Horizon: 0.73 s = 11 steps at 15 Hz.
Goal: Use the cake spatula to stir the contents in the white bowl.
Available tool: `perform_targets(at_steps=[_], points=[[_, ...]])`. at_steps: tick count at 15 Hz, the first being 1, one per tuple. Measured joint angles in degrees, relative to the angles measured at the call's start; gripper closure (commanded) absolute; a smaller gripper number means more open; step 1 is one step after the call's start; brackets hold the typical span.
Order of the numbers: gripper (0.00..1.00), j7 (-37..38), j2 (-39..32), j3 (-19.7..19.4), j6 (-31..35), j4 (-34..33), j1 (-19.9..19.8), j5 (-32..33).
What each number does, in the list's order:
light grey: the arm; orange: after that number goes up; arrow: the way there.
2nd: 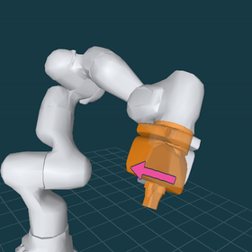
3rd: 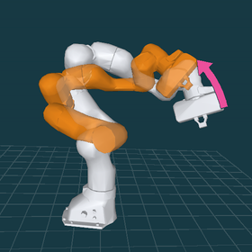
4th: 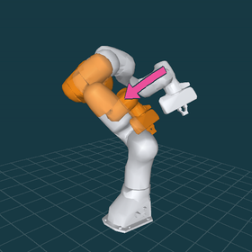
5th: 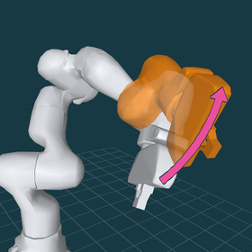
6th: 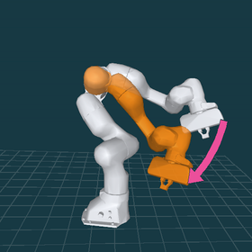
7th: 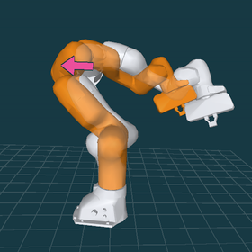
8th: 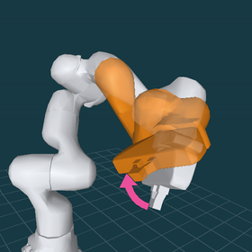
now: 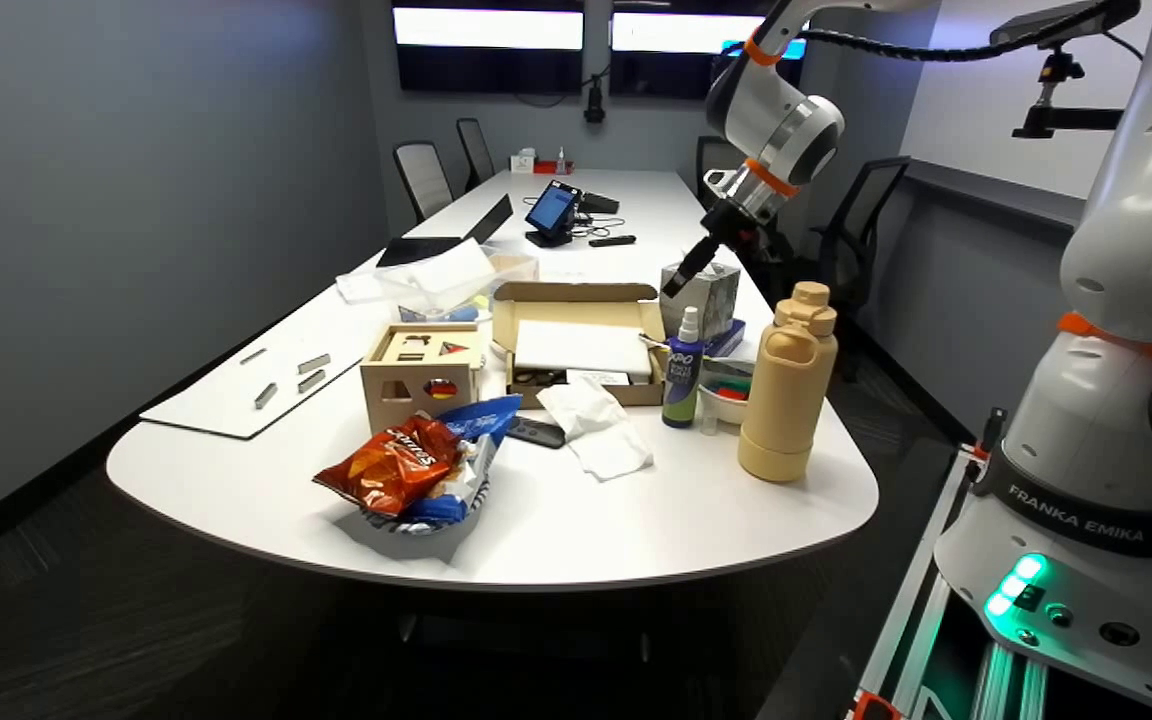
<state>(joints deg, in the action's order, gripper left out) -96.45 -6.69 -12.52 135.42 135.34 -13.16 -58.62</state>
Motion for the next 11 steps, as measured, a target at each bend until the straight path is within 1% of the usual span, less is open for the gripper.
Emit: perform_targets(at_steps=[2, 6, 11], points=[[0.00, 5.1, 2.9, 0.3, 1.2, 0.2, 0.4, 4.7], [0.00, 18.2, 9.3, 1.3, 2.3, 0.6, 1.6, 15.6], [0.00, 38.5, 14.5, 3.0, 2.2, 1.2, 2.0, 31.3]])
